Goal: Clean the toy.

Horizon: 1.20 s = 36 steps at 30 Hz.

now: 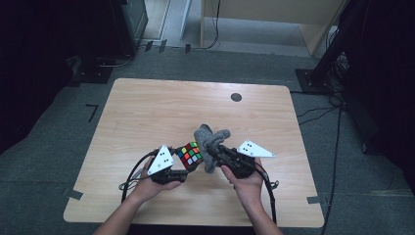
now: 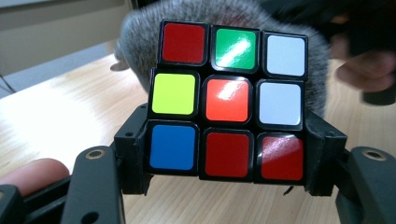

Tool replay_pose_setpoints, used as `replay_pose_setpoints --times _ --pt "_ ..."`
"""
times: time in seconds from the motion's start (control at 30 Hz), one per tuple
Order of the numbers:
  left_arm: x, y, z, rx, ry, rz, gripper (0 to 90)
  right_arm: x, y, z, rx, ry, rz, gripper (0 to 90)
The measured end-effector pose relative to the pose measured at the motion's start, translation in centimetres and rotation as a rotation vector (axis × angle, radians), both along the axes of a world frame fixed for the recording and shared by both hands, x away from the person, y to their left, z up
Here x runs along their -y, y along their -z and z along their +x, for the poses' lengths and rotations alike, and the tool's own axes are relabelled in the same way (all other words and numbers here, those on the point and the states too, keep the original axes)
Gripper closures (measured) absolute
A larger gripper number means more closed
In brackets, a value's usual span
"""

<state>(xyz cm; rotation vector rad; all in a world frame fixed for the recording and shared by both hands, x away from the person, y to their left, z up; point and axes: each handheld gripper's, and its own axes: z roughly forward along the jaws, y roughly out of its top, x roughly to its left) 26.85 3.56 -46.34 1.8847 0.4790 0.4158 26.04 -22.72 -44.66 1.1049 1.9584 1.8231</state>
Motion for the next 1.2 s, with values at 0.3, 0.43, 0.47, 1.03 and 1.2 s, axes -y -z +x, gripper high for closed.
replay_pose_setpoints --times 0.3,0.43,0.47,1.03,1.2 --pt "-0.4 -0.2 0.0 0.004 0.006 -0.035 34.0 -0.4 -0.2 -0.2 0.033 -0.015 0.002 74.7" --pt "-0.7 0.0 0.2 -0.007 0.004 -0.059 34.1 0.0 0.3 0.1 -0.001 0.013 -0.005 74.8" --pt "-0.6 0.1 0.2 -0.007 0.0 -0.053 34.0 -0.1 0.1 0.0 0.004 0.011 -0.007 74.7" --pt "-0.4 0.2 0.3 -0.017 -0.005 -0.034 34.0 -1.1 -0.6 -0.7 0.035 -0.007 -0.025 74.3" --pt "-0.4 0.0 0.2 -0.007 -0.004 -0.026 34.1 -1.2 -0.7 -0.8 0.041 -0.02 -0.01 74.1"
